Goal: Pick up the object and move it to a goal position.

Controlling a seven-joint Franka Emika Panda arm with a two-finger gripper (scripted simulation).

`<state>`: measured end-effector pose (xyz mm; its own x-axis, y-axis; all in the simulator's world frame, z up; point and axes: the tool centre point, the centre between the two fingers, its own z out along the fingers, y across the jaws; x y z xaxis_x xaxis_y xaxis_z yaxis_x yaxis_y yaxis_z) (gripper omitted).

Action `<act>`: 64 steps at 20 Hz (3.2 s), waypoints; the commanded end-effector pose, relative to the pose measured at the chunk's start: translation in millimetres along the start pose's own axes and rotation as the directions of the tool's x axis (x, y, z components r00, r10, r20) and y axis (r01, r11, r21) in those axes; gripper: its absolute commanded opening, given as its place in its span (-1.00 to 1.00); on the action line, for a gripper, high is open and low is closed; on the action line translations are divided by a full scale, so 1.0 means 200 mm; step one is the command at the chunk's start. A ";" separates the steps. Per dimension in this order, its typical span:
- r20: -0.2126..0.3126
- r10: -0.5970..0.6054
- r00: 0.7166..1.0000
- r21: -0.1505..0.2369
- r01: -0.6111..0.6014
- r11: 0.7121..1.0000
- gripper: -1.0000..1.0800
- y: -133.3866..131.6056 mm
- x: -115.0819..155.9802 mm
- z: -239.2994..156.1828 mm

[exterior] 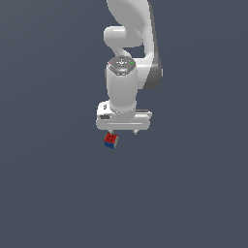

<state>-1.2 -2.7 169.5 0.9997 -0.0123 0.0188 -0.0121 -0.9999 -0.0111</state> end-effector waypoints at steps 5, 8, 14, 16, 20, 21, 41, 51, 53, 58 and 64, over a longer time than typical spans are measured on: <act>0.008 0.019 1.000 -0.005 -0.019 1.000 0.92 0.04 -0.02 -0.01; 0.019 0.044 0.999 -0.011 -0.044 0.999 0.92 0.11 -0.04 -0.02; 0.021 0.051 0.998 -0.012 -0.050 0.999 0.92 0.12 -0.04 -0.02; 0.021 0.062 0.998 -0.012 -0.061 0.998 0.92 0.13 -0.05 0.00; 0.020 0.098 0.995 -0.011 -0.098 0.995 0.92 0.16 -0.07 0.07; 0.020 0.110 0.994 -0.011 -0.110 0.994 0.92 0.17 -0.08 0.10; 0.016 0.285 0.958 -0.016 -0.285 0.958 0.92 0.33 -0.21 0.43; 0.015 0.288 0.957 -0.016 -0.288 0.957 0.92 0.33 -0.22 0.62; 0.015 0.289 0.957 -0.016 -0.289 0.957 0.92 0.34 -0.22 0.65; 0.015 0.289 0.957 -0.016 -0.289 0.957 -1.00 0.34 -0.22 0.67; 0.015 0.289 0.957 -0.016 -0.289 0.957 -1.00 0.34 -0.22 0.67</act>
<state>-43.3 -67.5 33.8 0.9537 -0.3007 -0.0010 -0.3007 -0.9537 -0.0001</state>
